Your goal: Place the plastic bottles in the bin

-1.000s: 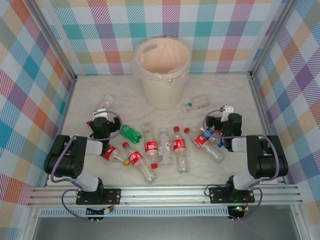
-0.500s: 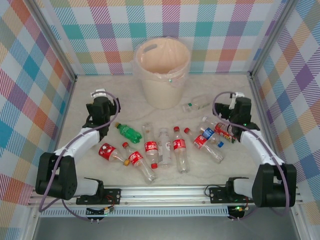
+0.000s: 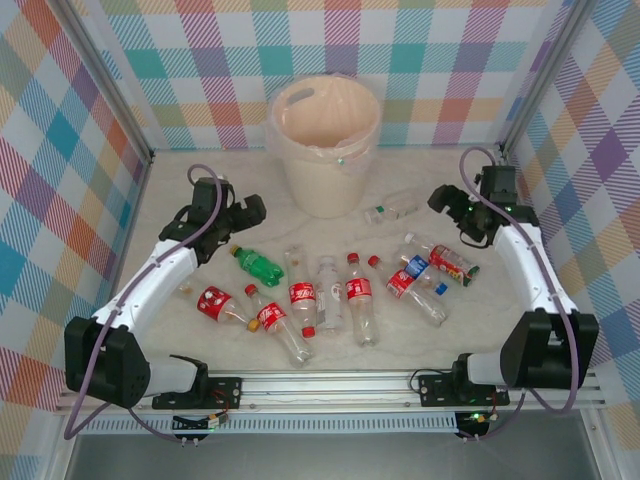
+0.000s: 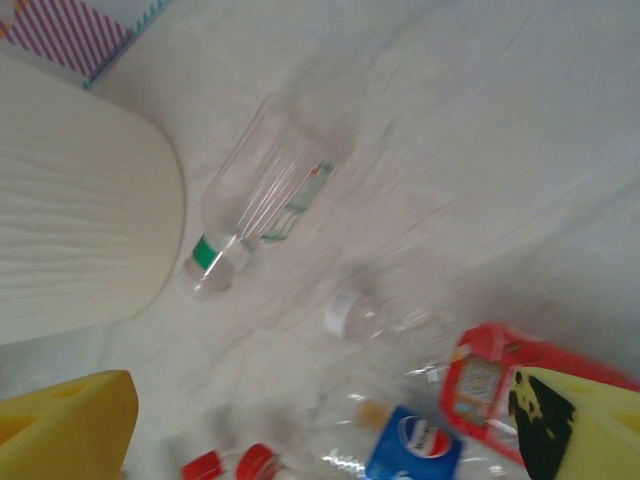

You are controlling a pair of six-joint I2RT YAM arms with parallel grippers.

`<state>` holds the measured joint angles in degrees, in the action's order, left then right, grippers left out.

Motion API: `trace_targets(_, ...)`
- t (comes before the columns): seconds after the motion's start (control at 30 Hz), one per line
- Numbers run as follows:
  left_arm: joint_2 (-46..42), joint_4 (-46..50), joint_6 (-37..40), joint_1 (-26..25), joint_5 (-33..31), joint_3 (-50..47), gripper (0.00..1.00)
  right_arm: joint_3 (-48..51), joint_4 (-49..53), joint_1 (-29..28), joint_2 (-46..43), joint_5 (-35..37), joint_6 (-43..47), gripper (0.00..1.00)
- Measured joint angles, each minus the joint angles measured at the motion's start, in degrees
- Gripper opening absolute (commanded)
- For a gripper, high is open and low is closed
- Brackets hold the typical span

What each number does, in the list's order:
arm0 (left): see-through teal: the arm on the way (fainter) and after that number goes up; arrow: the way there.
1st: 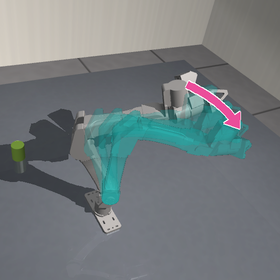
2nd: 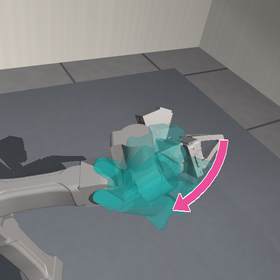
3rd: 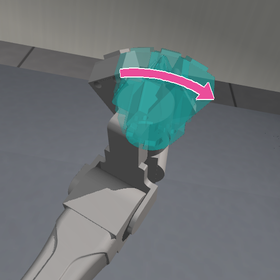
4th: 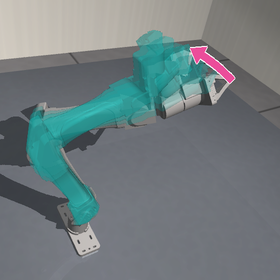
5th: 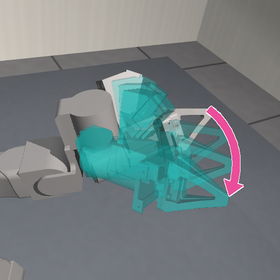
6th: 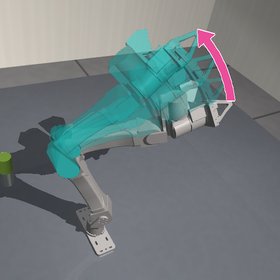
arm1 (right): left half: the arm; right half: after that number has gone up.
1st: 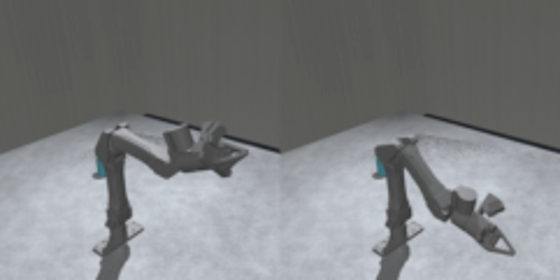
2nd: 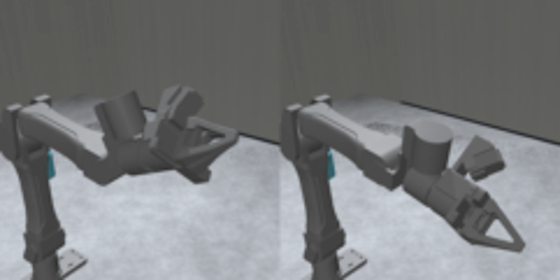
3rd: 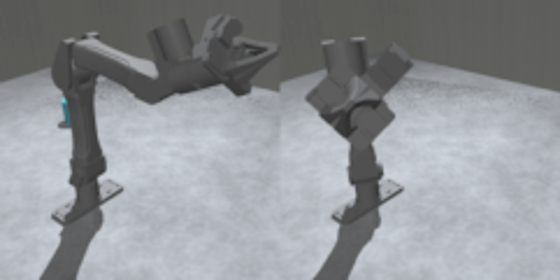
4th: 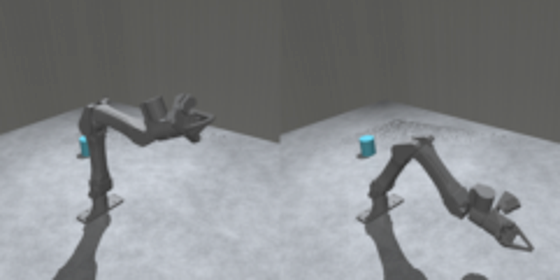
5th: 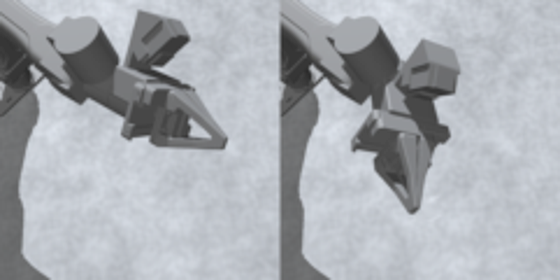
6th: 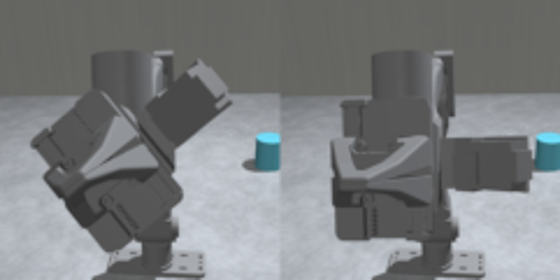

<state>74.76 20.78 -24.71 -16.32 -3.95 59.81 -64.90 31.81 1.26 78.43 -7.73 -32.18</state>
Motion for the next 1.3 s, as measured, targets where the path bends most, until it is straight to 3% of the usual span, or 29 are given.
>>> trace_targets(0.13, 0.52, -3.80, -6.60, -1.66, 6.14, -0.24, 1.00, -1.70, -3.43, -4.57, 8.22, -0.74, -6.27, 0.93)
trace_targets(0.3, 1.01, -6.12, -10.51, -3.13, 8.98, -0.20, 1.00, -6.08, -7.08, -7.61, 19.08, 0.00, -11.04, 0.93)
trace_targets(0.53, -0.79, -3.19, -11.23, -3.04, 7.48, 1.51, 0.97, -11.67, -8.79, -7.76, 27.96, 3.02, -14.19, 0.96)
trace_targets(0.77, -1.40, -1.01, -9.73, -1.88, 4.48, 15.67, 0.93, -16.83, -9.35, -8.13, 34.42, 4.31, -15.45, 0.97)
trace_targets(1.03, 11.23, -1.66, -6.67, -1.46, 2.49, 34.21, 0.91, -20.87, -9.16, -8.66, 39.28, 5.38, -15.47, 0.94)
trace_targets(1.3, 24.61, 0.33, -5.44, -1.42, 1.64, 43.60, 0.90, -24.02, -8.04, -8.81, 41.46, 6.19, -15.26, 0.90)
